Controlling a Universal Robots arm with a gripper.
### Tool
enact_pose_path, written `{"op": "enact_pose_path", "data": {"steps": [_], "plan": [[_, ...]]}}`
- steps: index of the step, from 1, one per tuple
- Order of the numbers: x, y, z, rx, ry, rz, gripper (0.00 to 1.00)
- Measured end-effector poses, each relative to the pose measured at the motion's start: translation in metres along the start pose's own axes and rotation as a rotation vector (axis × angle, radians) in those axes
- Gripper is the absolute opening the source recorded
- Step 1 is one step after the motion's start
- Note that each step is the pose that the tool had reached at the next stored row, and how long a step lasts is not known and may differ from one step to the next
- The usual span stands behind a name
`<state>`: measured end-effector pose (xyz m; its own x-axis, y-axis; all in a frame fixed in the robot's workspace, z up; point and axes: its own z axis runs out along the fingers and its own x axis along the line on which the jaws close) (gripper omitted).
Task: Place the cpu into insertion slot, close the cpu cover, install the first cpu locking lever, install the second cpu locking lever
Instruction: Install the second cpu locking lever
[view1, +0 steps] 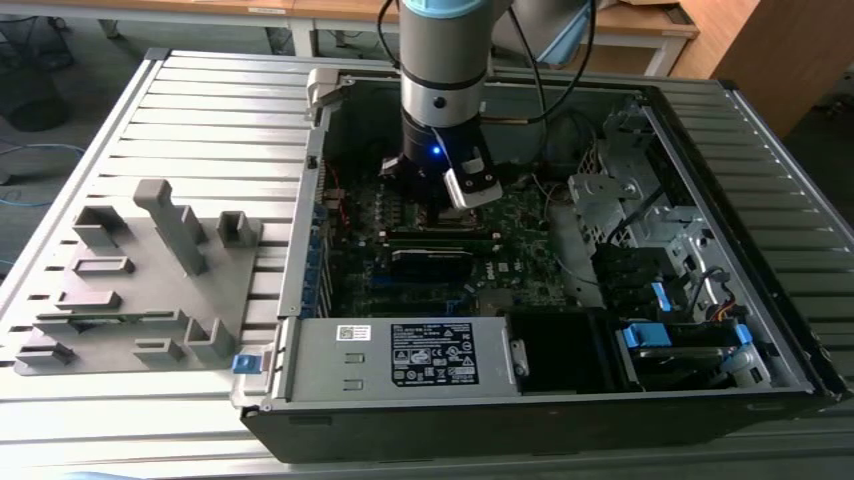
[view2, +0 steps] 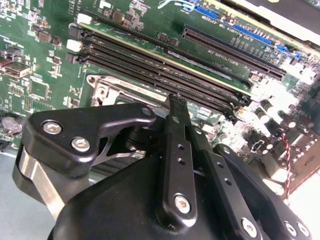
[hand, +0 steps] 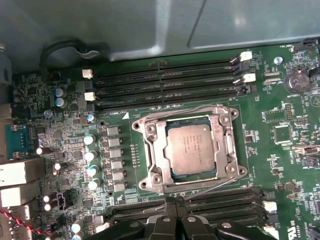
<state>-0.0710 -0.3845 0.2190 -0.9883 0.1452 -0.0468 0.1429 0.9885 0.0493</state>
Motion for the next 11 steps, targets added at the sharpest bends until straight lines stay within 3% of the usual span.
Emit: {"op": "enact_pose_path", "data": {"steps": [11], "plan": [[0.0102,-0.0018,0.0071,-0.0003,0.0001,0.0,0.1]]}}
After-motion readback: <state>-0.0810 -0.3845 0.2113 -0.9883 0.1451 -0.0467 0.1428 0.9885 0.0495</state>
